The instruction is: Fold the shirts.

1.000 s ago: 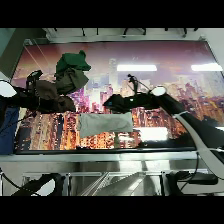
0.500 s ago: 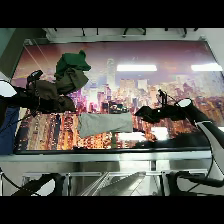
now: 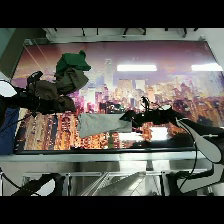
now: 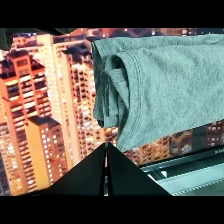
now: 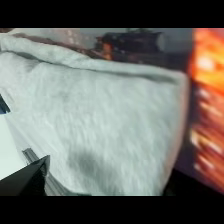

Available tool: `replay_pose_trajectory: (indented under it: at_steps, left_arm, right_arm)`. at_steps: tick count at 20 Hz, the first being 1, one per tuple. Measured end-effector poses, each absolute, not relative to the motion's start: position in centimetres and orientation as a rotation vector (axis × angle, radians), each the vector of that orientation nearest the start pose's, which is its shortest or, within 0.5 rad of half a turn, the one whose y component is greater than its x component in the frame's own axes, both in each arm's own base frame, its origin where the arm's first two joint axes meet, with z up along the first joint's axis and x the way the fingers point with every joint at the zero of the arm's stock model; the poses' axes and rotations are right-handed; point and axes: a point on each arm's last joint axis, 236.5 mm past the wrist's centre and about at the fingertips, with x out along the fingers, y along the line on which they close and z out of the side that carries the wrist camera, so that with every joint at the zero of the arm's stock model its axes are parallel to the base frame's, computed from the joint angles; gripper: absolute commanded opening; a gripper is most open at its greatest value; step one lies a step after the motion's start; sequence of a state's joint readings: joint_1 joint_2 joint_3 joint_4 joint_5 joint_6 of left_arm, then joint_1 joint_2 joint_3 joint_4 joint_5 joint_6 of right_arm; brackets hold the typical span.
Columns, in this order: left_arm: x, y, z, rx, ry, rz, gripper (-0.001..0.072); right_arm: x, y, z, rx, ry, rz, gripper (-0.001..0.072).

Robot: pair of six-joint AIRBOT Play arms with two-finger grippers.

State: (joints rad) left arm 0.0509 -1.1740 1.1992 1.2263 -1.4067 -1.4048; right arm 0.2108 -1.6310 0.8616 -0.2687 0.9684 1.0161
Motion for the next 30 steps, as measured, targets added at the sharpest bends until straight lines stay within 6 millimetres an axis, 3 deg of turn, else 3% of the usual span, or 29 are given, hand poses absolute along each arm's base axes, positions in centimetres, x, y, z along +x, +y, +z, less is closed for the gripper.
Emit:
replay_pose_trajectory:
  at_steps: [1, 4, 7, 9, 13, 19, 26, 30]
  left_arm:
    - [33.5, -6.2, 5.9, -0.177, 1.332, -0.313, 0.0019]
    - [33.5, -6.2, 5.9, -0.178, 1.332, -0.313, 0.0019]
    - [33.5, -6.2, 5.9, -0.178, 1.332, -0.312, 0.0019]
    - [33.5, -6.4, 6.0, -0.184, 1.330, -0.318, 0.0019]
    - [33.9, -7.4, 6.4, -0.213, 1.306, -0.358, 0.0019]
    - [34.3, -8.1, 6.9, -0.233, 1.278, -0.387, 0.0019]
    - [34.3, -8.4, 7.0, -0.242, 1.276, -0.393, 0.0019]
    - [34.0, -8.4, 6.9, -0.243, 1.287, -0.396, 0.0019]
  right_arm:
    - [33.9, 27.0, -9.1, 0.844, 1.392, 0.673, 0.0020]
    - [35.1, 27.7, -7.7, 0.850, 1.343, 0.701, 0.0019]
    - [36.4, 25.0, -4.9, 0.871, 1.272, 0.672, 0.0018]
    - [37.4, 21.1, -2.7, 0.912, 1.187, 0.601, 0.0019]
    - [39.6, 11.0, 1.0, 1.032, 0.967, 0.379, 0.0019]
    - [43.9, -2.3, 5.2, 1.171, 0.636, 0.098, 0.0019]
    - [51.0, -12.1, 10.2, 1.196, 0.355, -0.001, 0.0019]
    - [51.5, -17.9, 11.8, 1.186, 0.255, -0.068, 0.0019]
